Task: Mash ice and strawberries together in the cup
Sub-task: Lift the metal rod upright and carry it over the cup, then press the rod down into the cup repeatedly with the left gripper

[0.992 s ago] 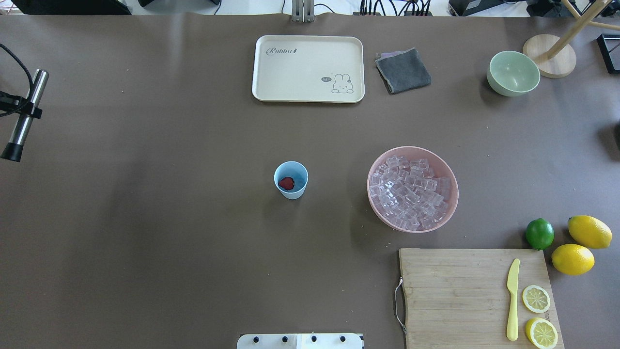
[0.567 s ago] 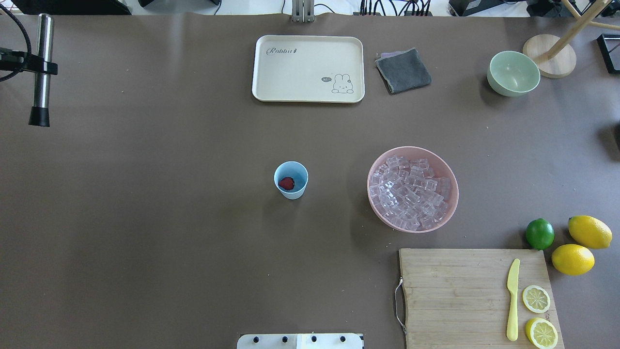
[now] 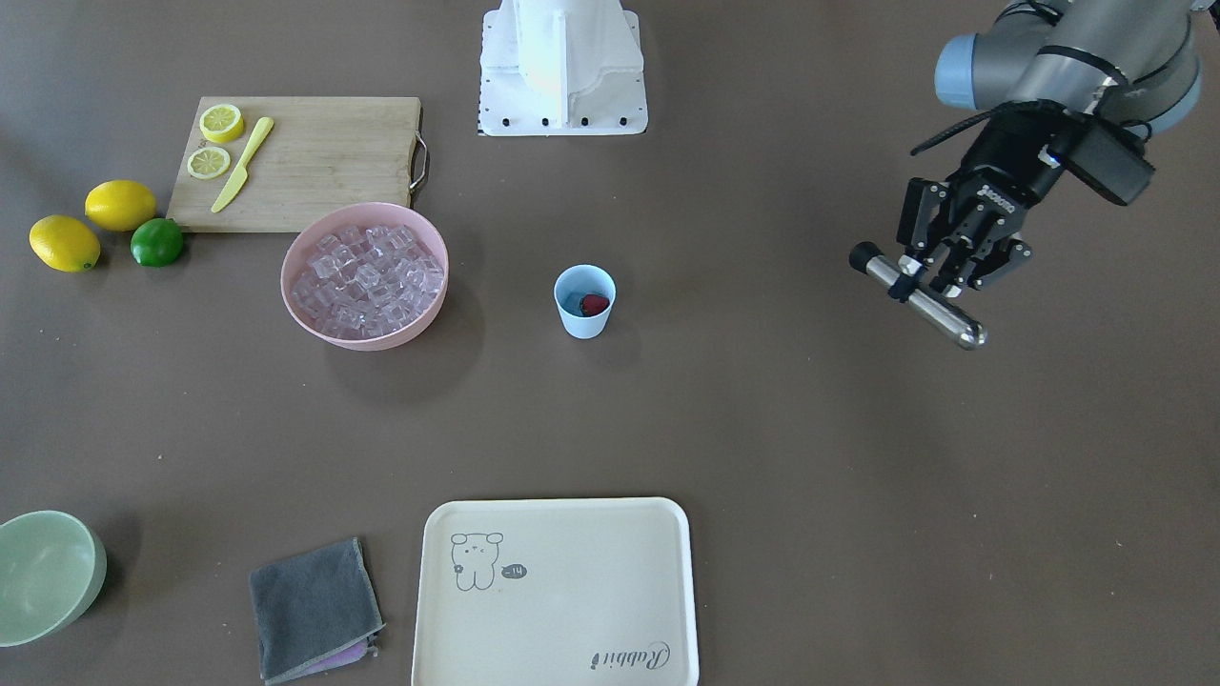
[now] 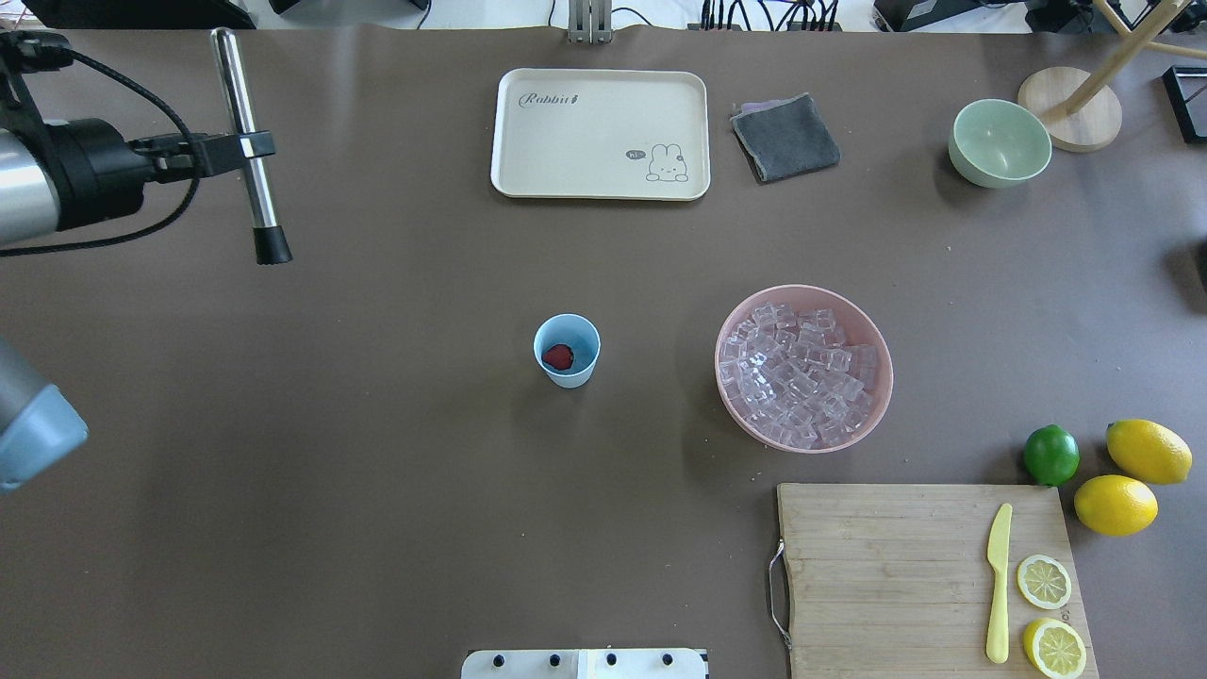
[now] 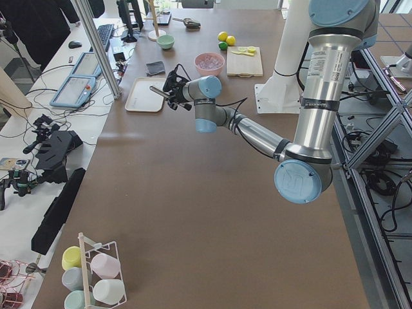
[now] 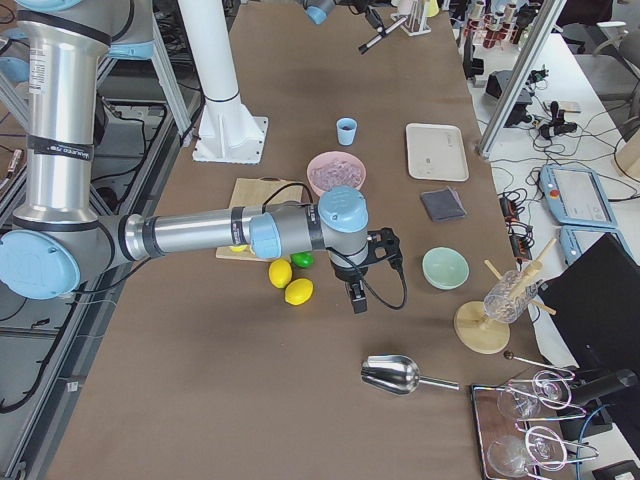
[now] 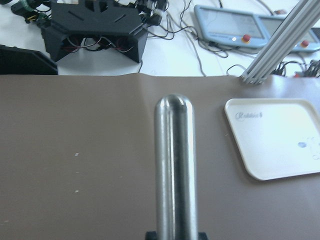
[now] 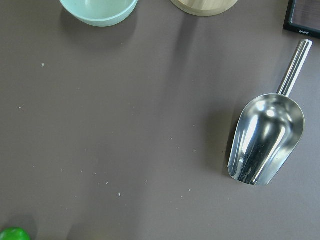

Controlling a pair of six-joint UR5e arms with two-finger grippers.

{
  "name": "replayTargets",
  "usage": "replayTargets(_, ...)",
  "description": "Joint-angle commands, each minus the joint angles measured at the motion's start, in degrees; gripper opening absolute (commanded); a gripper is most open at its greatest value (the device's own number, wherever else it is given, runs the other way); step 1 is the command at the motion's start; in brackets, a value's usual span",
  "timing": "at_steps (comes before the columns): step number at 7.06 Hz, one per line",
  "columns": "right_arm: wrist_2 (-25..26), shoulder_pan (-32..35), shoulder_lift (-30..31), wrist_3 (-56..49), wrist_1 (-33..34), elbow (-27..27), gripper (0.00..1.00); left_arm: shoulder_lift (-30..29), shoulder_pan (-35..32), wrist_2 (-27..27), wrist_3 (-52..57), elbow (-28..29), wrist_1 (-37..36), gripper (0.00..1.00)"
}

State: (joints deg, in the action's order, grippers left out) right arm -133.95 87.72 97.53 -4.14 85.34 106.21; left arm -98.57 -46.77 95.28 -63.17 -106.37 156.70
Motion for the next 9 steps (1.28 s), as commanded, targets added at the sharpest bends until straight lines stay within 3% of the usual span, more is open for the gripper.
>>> replayTargets(1, 0.0, -0.36, -0.15, 0.1, 0.09, -0.3, 1.0, -6.5, 16.81, -24.41, 7.64, 1.33, 7.39, 0.0)
replayTargets(2, 0.26, -0.44, -0.15, 0.1, 0.09, -0.74, 1.0, -13.42, 23.67, -33.57, 15.98, 1.78, 7.14, 0.0)
replayTargets(3, -0.08, -0.44, -0.24, 0.1, 0.09, -1.0, 1.0, -16.36, 26.52, -36.54, 22.15, 3.26, 6.52, 0.0)
replayTargets(5, -0.09, -0.44, -0.24, 0.1, 0.09, -1.01, 1.0, -17.97, 26.81, -36.57, 24.59, 3.97, 7.4, 0.0)
replayTargets(7, 0.09, -0.44, -0.24, 0.1, 0.09, -1.01, 1.0, -19.28, 26.81, -36.74, 25.73, 9.06, 9.14, 0.0)
replayTargets(9, 0.18, -0.44, -0.15, 0.1, 0.0, -1.01, 1.0, -19.73, 26.12, -36.83, 27.04, 14.84, 16.68, 0.0)
